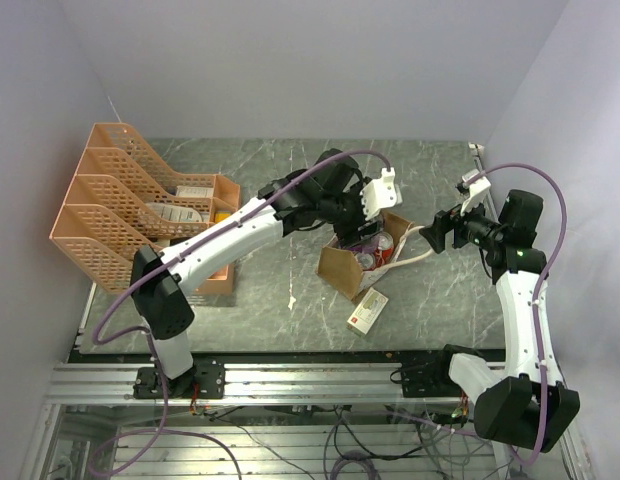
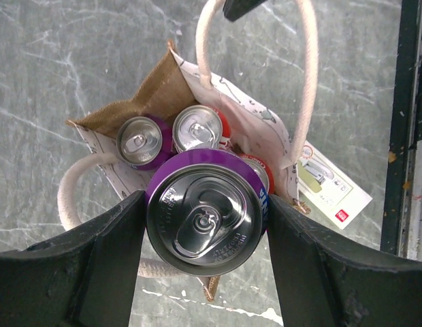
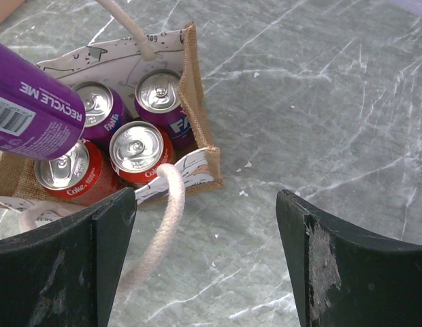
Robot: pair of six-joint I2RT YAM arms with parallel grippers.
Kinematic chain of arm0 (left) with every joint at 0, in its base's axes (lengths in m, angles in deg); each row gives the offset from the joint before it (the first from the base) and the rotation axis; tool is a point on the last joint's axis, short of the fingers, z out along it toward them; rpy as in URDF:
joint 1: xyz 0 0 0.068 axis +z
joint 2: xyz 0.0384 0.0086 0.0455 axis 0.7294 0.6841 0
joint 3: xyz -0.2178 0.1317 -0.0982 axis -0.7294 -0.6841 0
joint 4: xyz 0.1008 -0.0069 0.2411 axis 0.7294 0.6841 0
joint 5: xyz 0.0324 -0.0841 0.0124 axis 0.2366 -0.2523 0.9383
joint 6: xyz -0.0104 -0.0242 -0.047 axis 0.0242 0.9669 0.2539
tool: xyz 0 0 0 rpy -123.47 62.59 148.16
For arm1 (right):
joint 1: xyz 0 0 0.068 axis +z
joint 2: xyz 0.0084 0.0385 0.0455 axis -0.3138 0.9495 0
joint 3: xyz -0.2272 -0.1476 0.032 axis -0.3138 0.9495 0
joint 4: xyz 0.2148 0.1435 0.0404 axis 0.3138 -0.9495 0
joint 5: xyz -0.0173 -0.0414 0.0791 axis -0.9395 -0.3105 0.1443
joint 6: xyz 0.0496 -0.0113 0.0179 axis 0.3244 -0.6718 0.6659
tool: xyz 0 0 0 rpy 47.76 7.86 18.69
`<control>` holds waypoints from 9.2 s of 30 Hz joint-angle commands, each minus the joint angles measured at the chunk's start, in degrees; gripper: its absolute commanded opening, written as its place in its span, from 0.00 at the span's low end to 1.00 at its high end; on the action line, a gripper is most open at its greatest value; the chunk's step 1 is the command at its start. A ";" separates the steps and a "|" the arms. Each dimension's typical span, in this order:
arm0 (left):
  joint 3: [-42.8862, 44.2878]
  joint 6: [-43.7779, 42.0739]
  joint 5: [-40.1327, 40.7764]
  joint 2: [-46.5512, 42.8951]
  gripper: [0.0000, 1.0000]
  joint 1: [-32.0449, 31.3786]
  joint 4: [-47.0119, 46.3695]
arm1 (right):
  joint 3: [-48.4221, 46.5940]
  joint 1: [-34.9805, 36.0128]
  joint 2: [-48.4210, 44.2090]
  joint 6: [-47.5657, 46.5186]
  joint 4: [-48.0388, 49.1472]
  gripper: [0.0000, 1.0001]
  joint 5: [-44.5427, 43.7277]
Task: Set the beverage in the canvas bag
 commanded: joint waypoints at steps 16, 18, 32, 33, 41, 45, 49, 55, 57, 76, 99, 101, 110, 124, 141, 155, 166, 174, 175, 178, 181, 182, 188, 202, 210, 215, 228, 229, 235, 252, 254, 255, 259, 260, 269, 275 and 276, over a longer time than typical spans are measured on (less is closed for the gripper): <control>1.59 -0.44 3.94 0.57 0.07 -0.56 1.64 | 0.68 -0.59 -0.58 -0.54 0.02 0.84 1.74; 0.38 -0.07 4.03 -0.82 0.07 -0.57 1.21 | 0.74 -0.63 -0.76 -0.54 0.23 0.84 1.65; 2.29 0.26 9.03 -2.11 0.07 -0.59 9.81 | 0.84 -0.67 -0.27 -0.61 0.18 0.84 1.38; 2.24 0.45 9.29 -2.07 0.07 -0.54 10.17 | 0.88 -0.67 -0.22 -0.57 0.13 0.84 1.46; 2.08 1.67 11.96 -1.88 0.07 -0.54 11.74 | 0.93 -0.67 0.16 -0.66 0.17 0.84 1.43; 3.56 2.34 12.36 -0.47 0.07 -0.56 13.21 | 1.03 -0.67 0.26 -0.77 0.11 0.84 1.34; 4.97 3.17 12.04 1.21 0.07 -0.54 14.82 | 1.01 -0.67 0.40 -0.78 0.06 0.84 1.33; 8.00 3.66 11.84 4.03 0.07 -0.58 18.20 | 1.07 -0.76 0.49 -0.83 0.08 0.85 1.33; 9.44 3.81 11.92 5.19 0.07 -0.55 19.63 | 1.16 -0.76 0.57 -0.87 0.13 0.85 1.34; 19.79 4.86 8.96 13.36 0.07 -0.54 26.36 | 1.18 -0.85 0.71 -0.93 0.04 0.85 1.53; 23.26 0.59 10.28 7.96 0.07 -0.58 32.24 | 1.37 -0.86 1.01 -0.95 0.02 0.85 1.87; 24.14 0.69 10.38 9.23 0.07 -0.60 33.80 | 1.37 -0.85 1.00 -0.95 0.06 0.85 1.85; 29.89 0.20 10.54 15.77 0.07 -0.58 41.23 | 1.45 -0.92 0.85 -0.92 0.03 0.85 1.76; 29.99 1.18 13.45 18.39 0.07 -0.62 40.46 | 1.45 -1.10 1.06 -0.99 0.08 0.85 1.74; 25.54 4.34 12.14 15.30 0.07 -0.55 25.25 | 1.45 -1.20 0.91 -1.09 -0.15 0.86 1.77; 14.14 2.76 11.99 12.53 0.07 -0.55 23.86 | 1.62 -1.29 0.77 -1.18 -0.15 0.86 1.78; 13.44 2.11 12.80 12.40 0.10 -0.60 22.35 | 1.64 -1.73 0.41 -1.19 -0.12 0.86 2.36; 4.48 2.57 10.94 10.00 0.16 -0.58 15.25 | 1.90 -1.81 -0.03 -1.19 0.11 0.86 2.67; 3.86 2.58 11.19 9.79 0.16 -0.56 14.58 | 1.88 -1.82 0.03 -1.18 0.12 0.86 2.76; 3.63 2.36 12.00 9.98 0.18 -0.61 14.14 | 1.78 -1.81 0.14 -1.27 -0.05 0.86 2.72; 4.59 1.38 13.15 10.19 0.18 -0.59 15.05 | 1.90 -1.90 0.15 -1.20 0.20 0.86 2.60; 4.70 0.73 13.50 10.09 0.19 -0.56 15.13 | 1.85 -1.90 0.27 -1.19 0.25 0.86 2.61; 2.44 -0.74 14.10 9.68 0.27 -0.54 13.75 | 1.79 -1.90 0.32 -1.30 0.25 0.86 2.91; 1.06 -1.95 13.98 12.41 0.45 -0.60 14.10 | 1.92 -1.86 -0.66 -1.63 0.18 0.86 2.56; -2.15 -0.46 14.17 11.53 0.55 -0.55 11.65 | 2.02 -1.86 -0.69 -1.71 0.23 0.86 2.39; -1.13 -0.21 14.78 11.79 0.58 -0.60 12.40 | 1.98 -1.90 -0.69 -1.80 0.14 0.86 2.49; -0.77 -0.43 16.73 10.96 0.75 -0.55 12.63 | 1.98 -1.90 -0.70 -1.89 0.03 0.86 2.49; -0.77 -0.54 16.76 10.86 0.77 -0.54 12.67 | 1.98 -1.90 -0.73 -1.95 0.02 0.86 2.40; -0.38 -0.65 17.10 10.56 0.83 -0.57 12.92 | 1.98 -1.90 -0.67 -1.96 0.06 0.86 2.47; 2.22 -1.61 18.66 7.74 0.83 -0.56 11.18 | 1.98 -1.90 -0.81 -1.98 0.16 0.86 2.29; 2.41 -1.88 18.52 7.66 0.82 -0.58 11.36 | 1.98 -1.90 -0.81 -2.03 0.10 0.86 2.17; 2.54 -2.02 18.65 7.73 0.81 -0.54 11.47 | 1.98 -1.90 -0.78 -1.98 0.11 0.86 2.10; 1.87 -2.24 18.62 7.16 0.78 -0.58 10.56 | 1.98 -1.90 -0.65 -1.98 0.16 0.86 2.17; 1.57 -2.43 18.46 7.05 0.77 -0.54 10.21 | 2.02 -1.88 -0.61 -1.97 0.13 0.86 2.16; 0.69 -4.94 19.55 8.99 0.58 -0.56 9.30 | 1.98 -1.90 -0.39 -2.04 0.03 0.86 2.07; 0.64 -6.03 18.81 11.04 0.54 -0.82 10.56 | 1.93 -1.90 -0.56 -2.07 0.02 0.86 2.03; 0.55 -6.19 18.86 11.27 0.54 -0.88 10.75 | 1.97 -1.90 -0.61 -2.08 0.05 0.86 2.08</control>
